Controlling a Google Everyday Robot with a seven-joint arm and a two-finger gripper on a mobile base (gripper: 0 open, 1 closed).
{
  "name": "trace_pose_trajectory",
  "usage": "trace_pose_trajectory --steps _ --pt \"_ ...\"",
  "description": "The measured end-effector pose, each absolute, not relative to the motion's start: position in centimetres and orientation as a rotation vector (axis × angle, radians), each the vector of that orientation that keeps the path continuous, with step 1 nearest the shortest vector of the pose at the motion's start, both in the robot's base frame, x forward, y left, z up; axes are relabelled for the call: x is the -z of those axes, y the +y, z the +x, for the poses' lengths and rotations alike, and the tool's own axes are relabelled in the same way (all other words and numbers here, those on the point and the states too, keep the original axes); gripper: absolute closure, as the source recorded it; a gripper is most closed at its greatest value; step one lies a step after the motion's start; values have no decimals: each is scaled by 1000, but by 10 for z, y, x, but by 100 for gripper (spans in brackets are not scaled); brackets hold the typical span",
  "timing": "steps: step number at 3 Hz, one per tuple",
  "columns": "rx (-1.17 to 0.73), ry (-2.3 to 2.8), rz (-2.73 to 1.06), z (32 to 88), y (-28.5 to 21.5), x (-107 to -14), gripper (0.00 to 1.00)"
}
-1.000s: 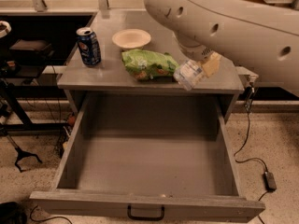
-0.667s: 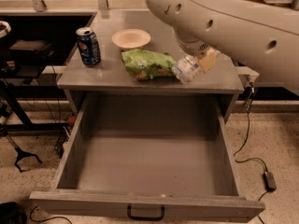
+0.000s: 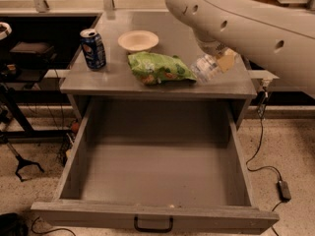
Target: Pick blue plastic bottle from top drawer and place on counter
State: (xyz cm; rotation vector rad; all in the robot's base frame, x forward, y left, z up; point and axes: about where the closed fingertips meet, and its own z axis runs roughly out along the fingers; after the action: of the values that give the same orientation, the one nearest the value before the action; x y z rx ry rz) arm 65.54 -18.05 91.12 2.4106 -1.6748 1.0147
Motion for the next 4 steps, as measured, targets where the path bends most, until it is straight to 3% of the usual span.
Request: trace_pose_trajectory --steps 2,4 --pt "-1078 -1681 2296 660 -216 -908 100" --pt "-1214 -1557 2310 664 -220 -915 100"
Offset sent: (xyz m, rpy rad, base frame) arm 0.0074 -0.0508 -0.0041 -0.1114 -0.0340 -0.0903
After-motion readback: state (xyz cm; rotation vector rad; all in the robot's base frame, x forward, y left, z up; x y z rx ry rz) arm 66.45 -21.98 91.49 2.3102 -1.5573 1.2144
